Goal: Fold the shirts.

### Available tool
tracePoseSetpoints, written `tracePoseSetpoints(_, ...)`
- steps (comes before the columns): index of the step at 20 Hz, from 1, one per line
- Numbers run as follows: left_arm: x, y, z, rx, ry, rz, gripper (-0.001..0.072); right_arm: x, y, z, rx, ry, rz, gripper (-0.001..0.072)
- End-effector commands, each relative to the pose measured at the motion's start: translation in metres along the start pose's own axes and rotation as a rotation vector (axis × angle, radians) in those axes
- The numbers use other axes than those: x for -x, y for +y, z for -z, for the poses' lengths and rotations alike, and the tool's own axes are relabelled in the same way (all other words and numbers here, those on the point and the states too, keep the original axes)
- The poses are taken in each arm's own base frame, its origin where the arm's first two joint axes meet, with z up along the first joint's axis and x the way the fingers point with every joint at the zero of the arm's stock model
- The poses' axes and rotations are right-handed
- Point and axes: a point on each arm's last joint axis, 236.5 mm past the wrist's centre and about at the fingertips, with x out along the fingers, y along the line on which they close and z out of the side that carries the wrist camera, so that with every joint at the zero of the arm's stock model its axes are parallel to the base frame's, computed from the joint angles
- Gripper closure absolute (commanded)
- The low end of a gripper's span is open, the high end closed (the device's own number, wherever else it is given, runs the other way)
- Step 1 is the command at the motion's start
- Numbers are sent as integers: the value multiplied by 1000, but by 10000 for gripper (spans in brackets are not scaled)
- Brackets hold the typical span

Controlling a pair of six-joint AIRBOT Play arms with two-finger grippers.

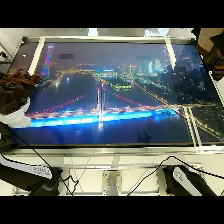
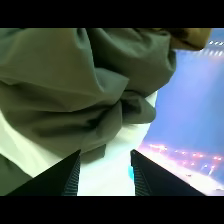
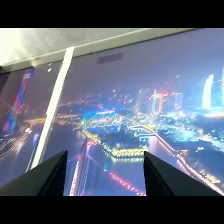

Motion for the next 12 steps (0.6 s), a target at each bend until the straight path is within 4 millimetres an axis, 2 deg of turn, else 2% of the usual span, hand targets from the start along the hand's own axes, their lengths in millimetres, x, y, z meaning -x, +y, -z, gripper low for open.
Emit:
tracePoseSetpoints(1, -39, 5, 4, 14, 34, 1, 340, 0, 12, 10, -13, 42, -51, 188)
tracePoseSetpoints(2, -47, 6, 3, 14, 34, 0, 340, 1, 18, 9, -20, 38, -77, 391)
tracePoseSetpoints(3, -53, 7, 1, 13, 32, -4, 340, 1, 26, 7, -36, 32, -109, 670)
tracePoseSetpoints(5, -63, 11, -3, 17, 20, -11, 340, 2, 32, 4, -51, 21, -135, 685)
tracePoseSetpoints(10, -82, 27, -8, 39, -3, -28, 335, 2, 30, 4, -51, 22, -127, 684)
tracePoseSetpoints(11, -83, 30, -15, 45, -32, -30, 248, 2, 30, 4, -51, 21, -126, 640)
tracePoseSetpoints(12, -83, 32, -24, 53, -72, -29, 80, 2, 30, 4, -51, 21, -126, 477)
